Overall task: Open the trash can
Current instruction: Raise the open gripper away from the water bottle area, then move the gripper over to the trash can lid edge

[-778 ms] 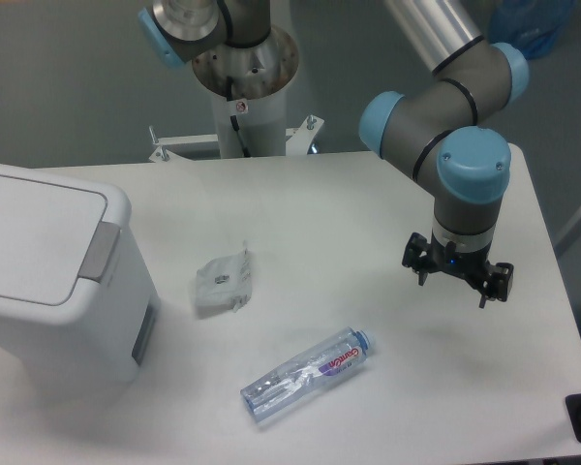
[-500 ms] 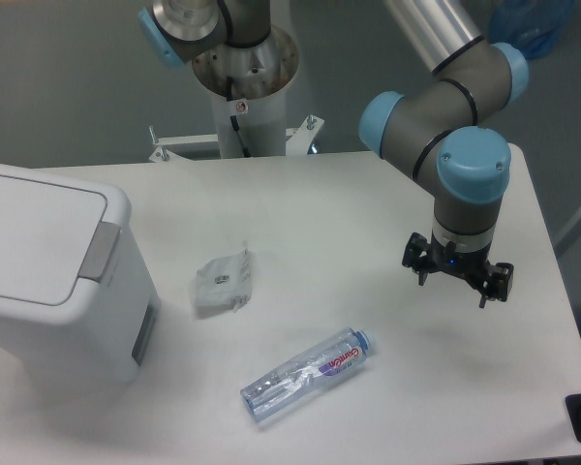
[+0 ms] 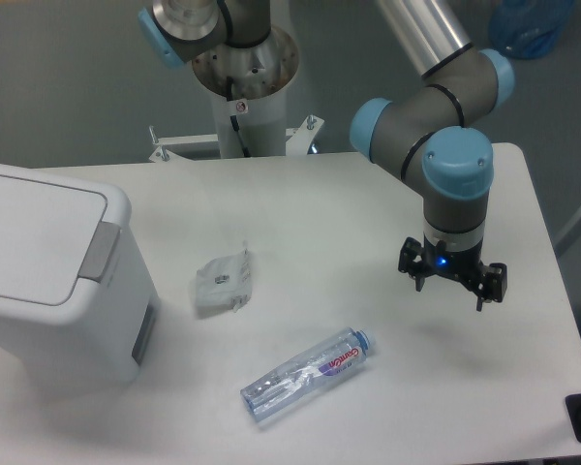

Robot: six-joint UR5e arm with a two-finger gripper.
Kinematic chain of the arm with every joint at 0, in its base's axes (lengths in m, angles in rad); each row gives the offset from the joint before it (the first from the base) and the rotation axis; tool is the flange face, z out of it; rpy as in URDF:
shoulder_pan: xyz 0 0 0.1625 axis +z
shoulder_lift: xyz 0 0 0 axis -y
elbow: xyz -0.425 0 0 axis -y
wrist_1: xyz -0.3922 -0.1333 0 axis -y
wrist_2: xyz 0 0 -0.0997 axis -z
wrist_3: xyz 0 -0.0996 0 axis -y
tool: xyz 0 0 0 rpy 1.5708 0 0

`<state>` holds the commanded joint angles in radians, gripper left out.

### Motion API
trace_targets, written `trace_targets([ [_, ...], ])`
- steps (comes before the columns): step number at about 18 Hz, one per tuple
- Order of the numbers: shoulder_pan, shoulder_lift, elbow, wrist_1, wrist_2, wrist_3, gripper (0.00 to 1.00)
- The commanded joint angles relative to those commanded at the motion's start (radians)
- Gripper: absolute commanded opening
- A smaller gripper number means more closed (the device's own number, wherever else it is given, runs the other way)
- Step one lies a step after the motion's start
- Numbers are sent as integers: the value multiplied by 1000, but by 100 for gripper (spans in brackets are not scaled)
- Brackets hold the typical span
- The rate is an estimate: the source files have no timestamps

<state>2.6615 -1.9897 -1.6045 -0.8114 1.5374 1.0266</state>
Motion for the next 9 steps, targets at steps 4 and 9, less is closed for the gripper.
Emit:
trace_targets([
  [4, -8, 28, -15, -6, -75, -86, 100],
  [9, -89, 95, -38, -17, -140, -150, 100],
])
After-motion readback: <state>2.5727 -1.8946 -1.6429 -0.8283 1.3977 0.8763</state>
